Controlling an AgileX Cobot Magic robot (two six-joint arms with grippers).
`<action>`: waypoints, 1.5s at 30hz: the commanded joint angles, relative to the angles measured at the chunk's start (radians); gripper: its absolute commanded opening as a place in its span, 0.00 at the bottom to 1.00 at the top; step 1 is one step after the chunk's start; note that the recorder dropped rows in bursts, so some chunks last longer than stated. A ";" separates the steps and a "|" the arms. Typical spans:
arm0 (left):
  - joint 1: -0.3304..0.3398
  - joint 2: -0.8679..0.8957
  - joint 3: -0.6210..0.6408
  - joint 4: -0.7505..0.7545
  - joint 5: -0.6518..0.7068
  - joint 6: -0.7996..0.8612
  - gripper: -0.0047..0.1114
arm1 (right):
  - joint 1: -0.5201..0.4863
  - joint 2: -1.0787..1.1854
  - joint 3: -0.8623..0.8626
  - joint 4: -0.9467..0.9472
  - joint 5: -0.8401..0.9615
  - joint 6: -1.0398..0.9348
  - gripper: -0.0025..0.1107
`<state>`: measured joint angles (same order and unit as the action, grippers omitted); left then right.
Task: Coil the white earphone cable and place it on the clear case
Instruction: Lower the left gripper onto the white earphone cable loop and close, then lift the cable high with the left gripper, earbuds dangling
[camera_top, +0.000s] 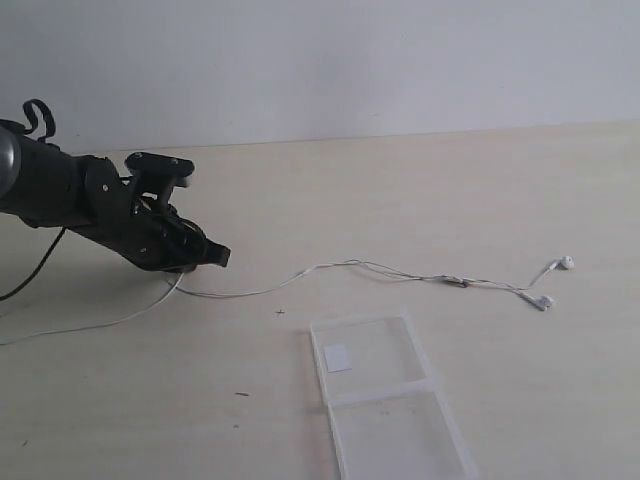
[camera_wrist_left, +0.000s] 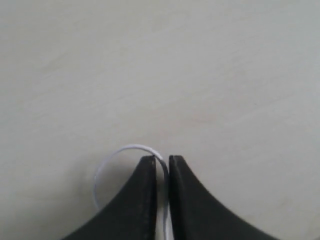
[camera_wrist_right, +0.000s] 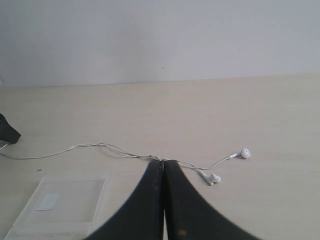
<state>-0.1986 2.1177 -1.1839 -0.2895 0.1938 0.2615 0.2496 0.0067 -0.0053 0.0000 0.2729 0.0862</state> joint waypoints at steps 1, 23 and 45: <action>0.000 0.021 0.006 -0.020 0.060 -0.008 0.04 | -0.005 -0.007 0.005 0.000 -0.008 -0.006 0.02; 0.000 -0.498 0.006 -0.030 0.227 -0.004 0.04 | -0.005 -0.007 0.005 0.000 -0.008 -0.006 0.02; -0.004 -0.929 -0.164 -0.095 0.323 0.048 0.04 | -0.005 -0.007 0.005 0.000 -0.008 -0.006 0.02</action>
<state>-0.2008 1.2087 -1.3042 -0.3705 0.4715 0.3067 0.2496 0.0067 -0.0053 0.0000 0.2729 0.0862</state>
